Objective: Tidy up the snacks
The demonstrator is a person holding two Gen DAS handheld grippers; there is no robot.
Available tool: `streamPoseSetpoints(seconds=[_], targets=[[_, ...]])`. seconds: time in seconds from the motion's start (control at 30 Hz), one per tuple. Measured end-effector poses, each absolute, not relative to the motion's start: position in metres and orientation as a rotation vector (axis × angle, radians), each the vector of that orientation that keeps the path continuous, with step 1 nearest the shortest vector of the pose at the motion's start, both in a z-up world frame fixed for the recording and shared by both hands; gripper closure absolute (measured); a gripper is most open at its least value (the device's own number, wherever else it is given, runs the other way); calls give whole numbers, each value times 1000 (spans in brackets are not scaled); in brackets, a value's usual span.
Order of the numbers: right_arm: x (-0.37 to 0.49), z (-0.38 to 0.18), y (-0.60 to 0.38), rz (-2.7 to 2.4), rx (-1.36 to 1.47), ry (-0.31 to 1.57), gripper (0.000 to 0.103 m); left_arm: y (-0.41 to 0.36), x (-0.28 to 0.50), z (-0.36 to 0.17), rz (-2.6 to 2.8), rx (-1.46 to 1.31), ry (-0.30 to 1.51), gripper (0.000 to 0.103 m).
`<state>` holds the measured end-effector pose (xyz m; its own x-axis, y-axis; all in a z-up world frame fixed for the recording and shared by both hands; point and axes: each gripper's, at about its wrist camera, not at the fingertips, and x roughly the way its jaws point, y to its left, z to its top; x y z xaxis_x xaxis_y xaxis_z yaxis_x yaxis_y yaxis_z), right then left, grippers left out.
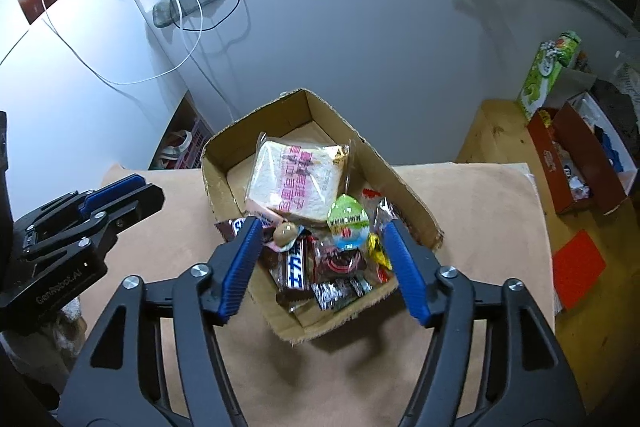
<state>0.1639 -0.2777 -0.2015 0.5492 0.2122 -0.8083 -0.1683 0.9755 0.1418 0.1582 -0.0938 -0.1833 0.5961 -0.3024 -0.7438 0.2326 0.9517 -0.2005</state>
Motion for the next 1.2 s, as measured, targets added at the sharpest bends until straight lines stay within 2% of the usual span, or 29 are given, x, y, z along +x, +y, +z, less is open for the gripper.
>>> streamPoseSetpoints(seconds=[0.07, 0.1, 0.27, 0.33, 0.43, 1.2], targets=[[155, -198, -276, 207, 39, 953, 24, -91, 150, -182, -304, -85, 878, 69], [150, -197, -275, 195, 34, 947, 22, -90, 146, -181, -301, -87, 876, 62], [132, -190, -275, 139, 25, 931, 22, -86, 127, -179, -279, -77, 876, 57], [125, -186, -275, 128, 17, 920, 21, -86, 120, -178, -271, -60, 874, 46], [120, -182, -275, 112, 3, 905, 16, -84, 110, -174, -260, -54, 866, 41], [110, -173, -282, 90, 6, 886, 15, -79, 95, -168, -193, -61, 866, 41]])
